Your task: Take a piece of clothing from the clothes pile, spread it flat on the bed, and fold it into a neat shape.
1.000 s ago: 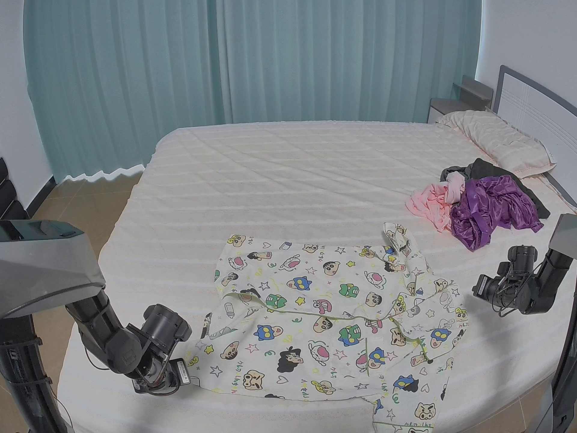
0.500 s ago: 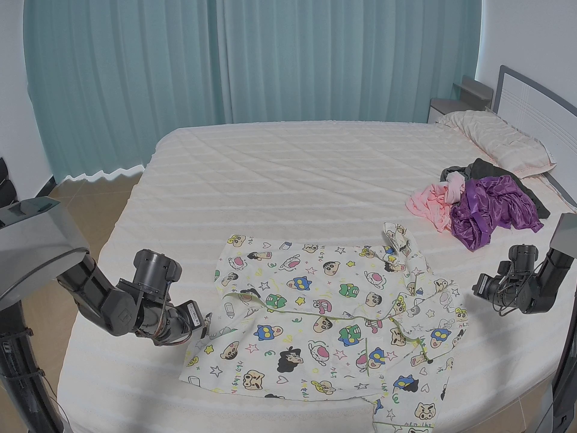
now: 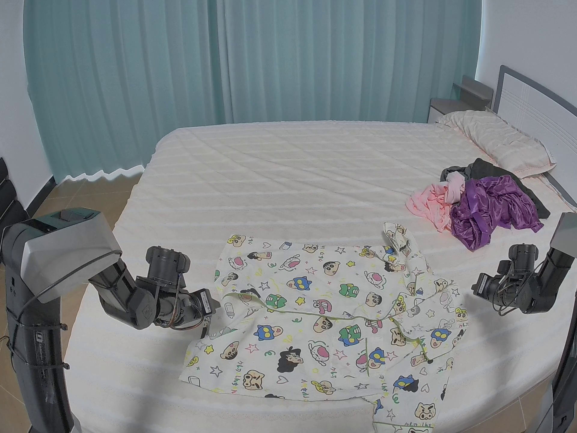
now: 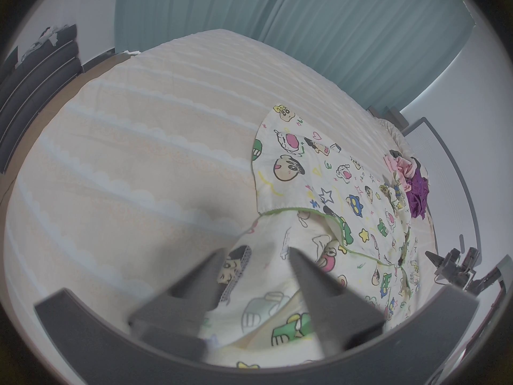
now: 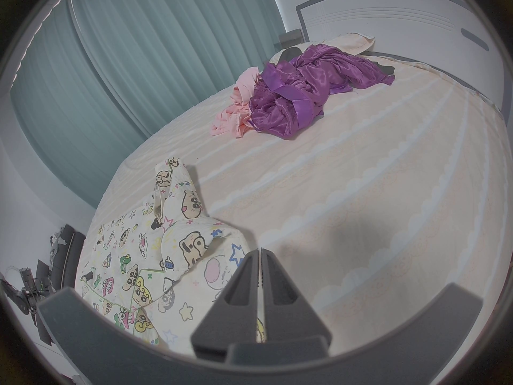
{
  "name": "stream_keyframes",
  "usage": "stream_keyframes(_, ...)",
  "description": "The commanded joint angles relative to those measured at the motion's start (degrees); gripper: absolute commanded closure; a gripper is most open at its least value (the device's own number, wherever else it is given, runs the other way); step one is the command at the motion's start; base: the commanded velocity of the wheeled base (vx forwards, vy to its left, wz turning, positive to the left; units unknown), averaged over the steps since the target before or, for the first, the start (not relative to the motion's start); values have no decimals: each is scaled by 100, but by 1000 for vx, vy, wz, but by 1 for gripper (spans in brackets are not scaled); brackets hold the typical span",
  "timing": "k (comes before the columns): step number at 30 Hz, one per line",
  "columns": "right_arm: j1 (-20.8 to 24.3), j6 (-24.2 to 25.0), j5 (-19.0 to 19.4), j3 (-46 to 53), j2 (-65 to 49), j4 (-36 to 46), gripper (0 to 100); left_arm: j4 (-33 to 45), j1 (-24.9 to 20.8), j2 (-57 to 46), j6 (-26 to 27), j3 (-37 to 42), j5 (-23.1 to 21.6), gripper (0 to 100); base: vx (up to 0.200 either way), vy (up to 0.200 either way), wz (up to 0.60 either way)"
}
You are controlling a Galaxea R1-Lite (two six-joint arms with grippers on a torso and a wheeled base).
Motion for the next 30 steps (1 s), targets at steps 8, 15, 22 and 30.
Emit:
stream_keyframes(8, 2, -1, 2, -1, -3, -2, 100, -717, 75, 577, 1048, -97, -448, 0, 0, 0, 0)
stream_keyframes(15, 11, -1, 2, -1, -12, -11, 100, -655, 49, 700, 1206, -211, -554, 0, 0, 0, 0)
stream_keyframes(22, 11, -1, 2, -1, -20, -11, 100, -647, 40, 762, 1206, -229, -624, 100, 0, 0, 0)
stream_keyframes(30, 11, 69, 2, -1, -47, -11, 100, -655, 93, 735, 1171, -97, -545, 100, 0, 0, 0)
